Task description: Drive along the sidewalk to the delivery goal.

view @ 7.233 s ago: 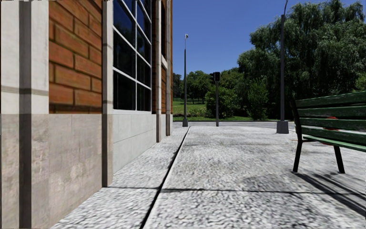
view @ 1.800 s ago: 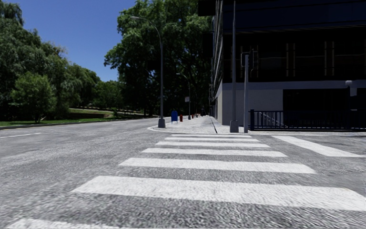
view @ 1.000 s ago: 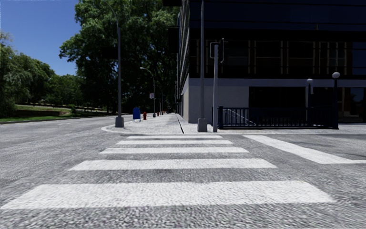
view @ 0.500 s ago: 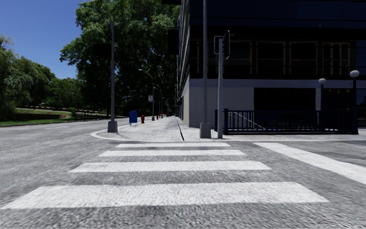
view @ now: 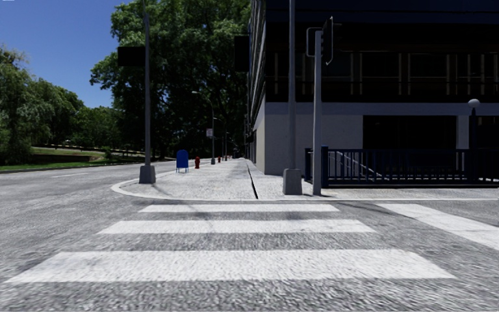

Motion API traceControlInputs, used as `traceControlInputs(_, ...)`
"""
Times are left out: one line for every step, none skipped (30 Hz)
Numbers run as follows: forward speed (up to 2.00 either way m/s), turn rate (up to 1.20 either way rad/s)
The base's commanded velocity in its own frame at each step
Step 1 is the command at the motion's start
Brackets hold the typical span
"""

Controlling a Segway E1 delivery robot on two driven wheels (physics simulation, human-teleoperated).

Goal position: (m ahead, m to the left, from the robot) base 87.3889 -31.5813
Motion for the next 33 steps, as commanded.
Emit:
traceControlInputs(2.00,0.17)
traceControlInputs(2.00,0.07)
traceControlInputs(2.00,0.00)
traceControlInputs(2.00,0.00)
traceControlInputs(2.00,0.00)
traceControlInputs(2.00,0.00)
traceControlInputs(2.00,0.00)
traceControlInputs(2.00,0.00)
traceControlInputs(2.00,0.00)
traceControlInputs(2.00,0.00)
traceControlInputs(2.00,0.00)
traceControlInputs(2.00,0.00)
traceControlInputs(2.00,0.00)
traceControlInputs(2.00,0.00)
traceControlInputs(2.00,0.00)
traceControlInputs(2.00,0.00)
traceControlInputs(2.00,0.00)
traceControlInputs(2.00,0.00)
traceControlInputs(2.00,0.00)
traceControlInputs(2.00,0.00)
traceControlInputs(2.00,0.00)
traceControlInputs(2.00,0.00)
traceControlInputs(2.00,0.00)
traceControlInputs(2.00,0.00)
traceControlInputs(2.00,0.00)
traceControlInputs(2.00,0.00)
traceControlInputs(2.00,0.00)
traceControlInputs(2.00,0.00)
traceControlInputs(2.00,0.01)
traceControlInputs(2.00,0.04)
traceControlInputs(2.00,0.04)
traceControlInputs(2.00,0.04)
traceControlInputs(2.00,0.08)
